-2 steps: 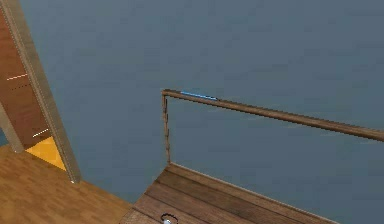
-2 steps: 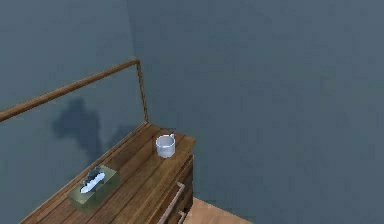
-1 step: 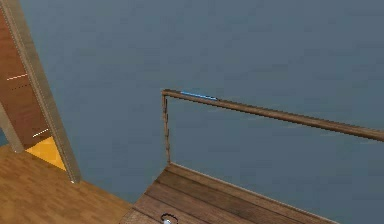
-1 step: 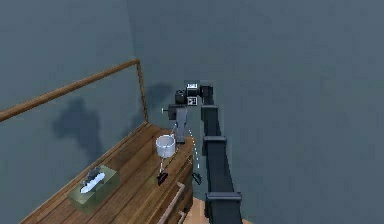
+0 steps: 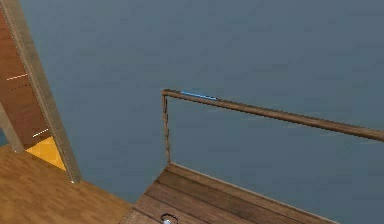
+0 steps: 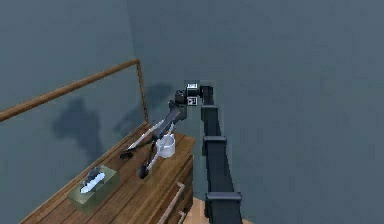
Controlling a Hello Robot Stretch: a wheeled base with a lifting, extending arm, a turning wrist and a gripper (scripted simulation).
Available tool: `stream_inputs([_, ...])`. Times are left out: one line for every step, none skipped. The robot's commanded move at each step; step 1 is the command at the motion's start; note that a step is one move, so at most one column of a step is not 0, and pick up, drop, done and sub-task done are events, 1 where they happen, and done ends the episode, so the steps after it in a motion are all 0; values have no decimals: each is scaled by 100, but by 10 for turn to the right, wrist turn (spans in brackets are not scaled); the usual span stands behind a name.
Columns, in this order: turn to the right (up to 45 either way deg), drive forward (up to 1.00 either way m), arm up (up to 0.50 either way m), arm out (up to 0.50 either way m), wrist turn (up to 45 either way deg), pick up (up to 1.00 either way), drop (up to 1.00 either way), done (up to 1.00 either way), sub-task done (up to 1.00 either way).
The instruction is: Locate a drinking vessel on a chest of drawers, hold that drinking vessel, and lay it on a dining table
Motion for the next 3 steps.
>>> stream_inputs([0,0,0,0,450,0,0,0,0])
stream_inputs([0,0,0,0,450,0,0,0,0])
stream_inputs([0,0,0,0,180,0,0,0,0])
